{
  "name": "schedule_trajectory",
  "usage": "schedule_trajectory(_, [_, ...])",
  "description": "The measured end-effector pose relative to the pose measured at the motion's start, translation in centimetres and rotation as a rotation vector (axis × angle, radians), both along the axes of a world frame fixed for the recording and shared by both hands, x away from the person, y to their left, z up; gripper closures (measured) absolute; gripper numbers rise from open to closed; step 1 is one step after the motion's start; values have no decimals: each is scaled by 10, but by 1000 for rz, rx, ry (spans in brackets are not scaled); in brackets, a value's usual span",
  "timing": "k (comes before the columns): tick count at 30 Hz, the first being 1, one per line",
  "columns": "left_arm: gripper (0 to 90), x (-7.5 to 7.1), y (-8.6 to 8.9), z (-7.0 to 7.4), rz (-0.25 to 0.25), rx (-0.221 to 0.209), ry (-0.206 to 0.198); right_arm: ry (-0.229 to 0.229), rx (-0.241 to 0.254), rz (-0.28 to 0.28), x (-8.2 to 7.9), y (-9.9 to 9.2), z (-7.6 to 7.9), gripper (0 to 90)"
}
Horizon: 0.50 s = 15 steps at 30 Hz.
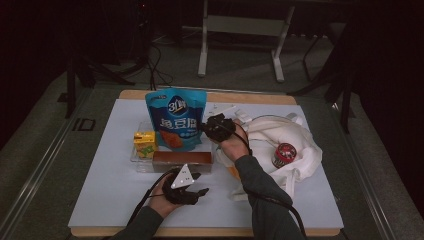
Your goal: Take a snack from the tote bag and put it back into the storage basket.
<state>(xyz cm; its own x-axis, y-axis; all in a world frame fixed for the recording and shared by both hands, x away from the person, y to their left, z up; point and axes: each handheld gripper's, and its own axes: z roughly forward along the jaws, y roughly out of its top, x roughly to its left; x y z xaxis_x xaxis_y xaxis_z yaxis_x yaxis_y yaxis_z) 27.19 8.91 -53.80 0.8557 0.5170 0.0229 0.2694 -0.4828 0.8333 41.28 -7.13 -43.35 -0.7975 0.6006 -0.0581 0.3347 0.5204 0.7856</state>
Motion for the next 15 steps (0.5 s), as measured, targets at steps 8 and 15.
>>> schedule_trajectory(8, [404, 0, 0, 0, -2, 0, -2, 6, 5, 6, 2, 15, -1, 900])
schedule_trajectory(15, [404, 0, 0, 0, -5, 2, -5, 21, 21, 10, 2, 31, -2, 897])
